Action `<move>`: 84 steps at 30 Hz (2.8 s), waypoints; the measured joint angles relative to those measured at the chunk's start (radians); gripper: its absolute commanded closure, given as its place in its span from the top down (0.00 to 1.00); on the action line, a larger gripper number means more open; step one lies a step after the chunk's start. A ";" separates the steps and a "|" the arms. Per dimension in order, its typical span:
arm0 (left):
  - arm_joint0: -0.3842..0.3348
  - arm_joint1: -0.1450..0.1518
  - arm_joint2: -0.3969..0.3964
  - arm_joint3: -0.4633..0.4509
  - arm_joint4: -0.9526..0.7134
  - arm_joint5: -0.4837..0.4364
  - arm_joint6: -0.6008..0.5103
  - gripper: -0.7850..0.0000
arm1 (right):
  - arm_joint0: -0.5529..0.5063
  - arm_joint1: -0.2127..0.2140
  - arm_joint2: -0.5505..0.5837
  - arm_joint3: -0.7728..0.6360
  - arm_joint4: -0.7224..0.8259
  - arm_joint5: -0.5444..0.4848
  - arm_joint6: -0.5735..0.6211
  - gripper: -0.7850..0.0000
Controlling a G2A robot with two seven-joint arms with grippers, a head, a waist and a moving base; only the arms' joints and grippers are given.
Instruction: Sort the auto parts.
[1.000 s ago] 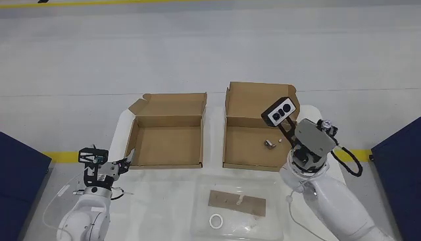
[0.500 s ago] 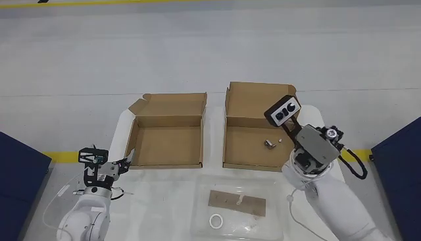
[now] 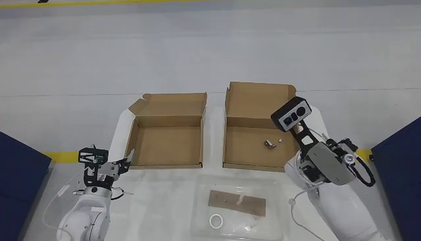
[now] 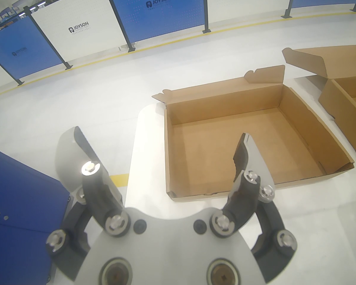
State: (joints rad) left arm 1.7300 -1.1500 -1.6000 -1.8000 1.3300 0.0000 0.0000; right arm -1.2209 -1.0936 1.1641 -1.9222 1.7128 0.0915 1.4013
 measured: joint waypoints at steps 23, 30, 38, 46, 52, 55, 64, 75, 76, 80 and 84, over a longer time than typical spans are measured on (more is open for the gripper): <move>0.000 0.000 0.000 0.000 0.000 0.000 0.000 1.00 | -0.026 -0.026 0.063 -0.012 -0.163 -0.038 -0.020 0.00; 0.000 0.000 0.000 0.000 0.000 0.000 0.000 1.00 | -0.037 -0.035 0.074 -0.006 -0.162 -0.040 -0.047 0.00; 0.000 0.000 0.000 0.000 0.000 0.000 0.000 1.00 | -0.043 -0.041 0.082 -0.007 -0.167 -0.035 -0.053 0.00; 0.000 0.000 0.000 0.000 0.000 0.000 0.000 1.00 | -0.040 -0.040 0.087 -0.008 -0.173 -0.037 -0.059 0.00; 0.000 0.000 0.000 0.000 0.000 0.000 0.000 1.00 | -0.071 -0.009 0.248 0.021 -0.464 0.007 -0.054 0.00; 0.000 0.000 0.000 0.000 0.000 0.000 0.000 1.00 | -0.107 0.010 0.339 0.038 -0.613 0.040 -0.017 0.00; 0.000 0.000 0.000 0.000 0.000 0.000 0.000 1.00 | -0.193 0.050 0.495 0.061 -1.058 0.009 0.079 0.00; 0.000 0.000 0.000 0.000 0.000 0.000 0.000 1.00 | -0.164 0.084 0.523 -0.088 -1.387 0.105 -0.023 0.00; 0.000 0.000 0.000 0.000 0.000 0.000 0.000 1.00 | -0.152 0.091 0.516 -0.105 -1.508 0.138 -0.025 0.00; 0.000 0.000 0.000 0.000 0.000 0.000 0.000 1.00 | -0.090 0.107 0.458 -0.108 -1.800 0.222 -0.020 0.00; 0.000 0.000 0.000 0.000 0.000 0.000 0.000 1.00 | -0.007 0.116 0.373 -0.058 -1.996 0.268 -0.029 0.00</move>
State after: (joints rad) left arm 1.7300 -1.1500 -1.6000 -1.8000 1.3300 0.0000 0.0000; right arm -1.2282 -0.9780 1.5376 -1.9797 -0.2828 0.3590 1.3723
